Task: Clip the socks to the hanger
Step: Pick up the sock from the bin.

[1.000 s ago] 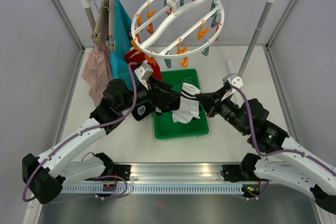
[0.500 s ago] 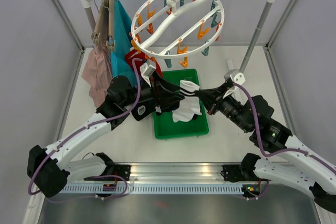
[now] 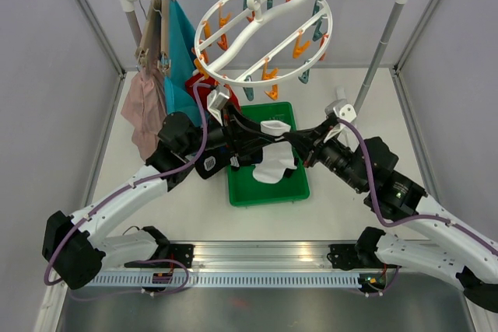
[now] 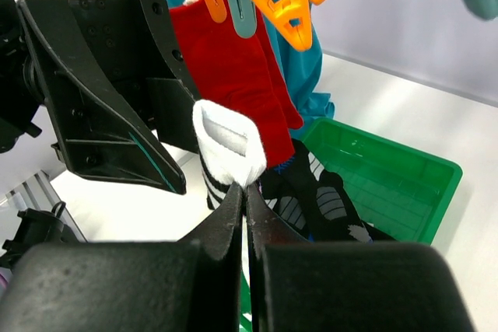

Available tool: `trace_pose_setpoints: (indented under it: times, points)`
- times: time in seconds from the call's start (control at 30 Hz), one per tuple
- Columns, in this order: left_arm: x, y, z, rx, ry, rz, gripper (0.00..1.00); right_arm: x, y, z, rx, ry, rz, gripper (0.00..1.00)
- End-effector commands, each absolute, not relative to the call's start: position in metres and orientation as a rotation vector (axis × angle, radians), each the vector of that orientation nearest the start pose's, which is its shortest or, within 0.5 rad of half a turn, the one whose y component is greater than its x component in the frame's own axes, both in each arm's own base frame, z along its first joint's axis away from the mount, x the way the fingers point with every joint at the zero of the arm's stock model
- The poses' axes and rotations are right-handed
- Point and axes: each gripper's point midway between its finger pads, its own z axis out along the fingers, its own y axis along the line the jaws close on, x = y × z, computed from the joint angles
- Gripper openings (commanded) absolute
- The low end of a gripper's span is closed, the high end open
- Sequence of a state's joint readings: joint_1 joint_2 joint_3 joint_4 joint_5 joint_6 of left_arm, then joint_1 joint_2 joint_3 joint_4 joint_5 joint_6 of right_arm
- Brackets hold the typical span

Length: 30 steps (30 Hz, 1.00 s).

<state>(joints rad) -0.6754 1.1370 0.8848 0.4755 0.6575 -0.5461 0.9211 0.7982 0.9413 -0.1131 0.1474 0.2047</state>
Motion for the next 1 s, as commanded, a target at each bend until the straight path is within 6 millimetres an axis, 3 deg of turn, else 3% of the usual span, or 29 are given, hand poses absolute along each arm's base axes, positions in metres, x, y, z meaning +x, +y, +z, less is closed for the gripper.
trace_pose_setpoints:
  times: [0.0, 0.43, 0.47, 0.6, 0.67, 0.7, 0.8, 0.97]
  points:
    - [0.200, -0.324, 0.380, 0.718, 1.319, -1.467, 0.49, 0.206, 0.242, 0.404, -0.400, 1.429, 0.808, 0.00]
    - [0.201, -0.323, 0.378, 0.710, 1.323, -1.461, 0.46, 0.209, 0.248, 0.411, -0.392, 1.426, 0.821, 0.00]
    - [0.201, -0.323, 0.379, 0.707, 1.322, -1.460, 0.42, 0.210, 0.249, 0.409, -0.393, 1.431, 0.821, 0.00]
    - [0.201, -0.322, 0.381, 0.708, 1.314, -1.455, 0.05, 0.211, 0.254, 0.408, -0.406, 1.438, 0.830, 0.00]
    - [0.200, -0.322, 0.381, 0.711, 1.313, -1.454, 0.02, 0.212, 0.255, 0.406, -0.413, 1.446, 0.820, 0.07]
    - [0.200, -0.321, 0.381, 0.715, 1.311, -1.448, 0.02, 0.214, 0.254, 0.404, -0.413, 1.449, 0.803, 0.19]
    - [0.203, -0.316, 0.377, 0.686, 1.333, -1.406, 0.02, 0.218, 0.246, 0.407, -0.406, 1.437, 0.751, 0.40]
    - [0.210, -0.298, 0.361, 0.622, 1.418, -1.273, 0.02, 0.223, 0.234, 0.416, -0.427, 1.386, 0.648, 0.53]
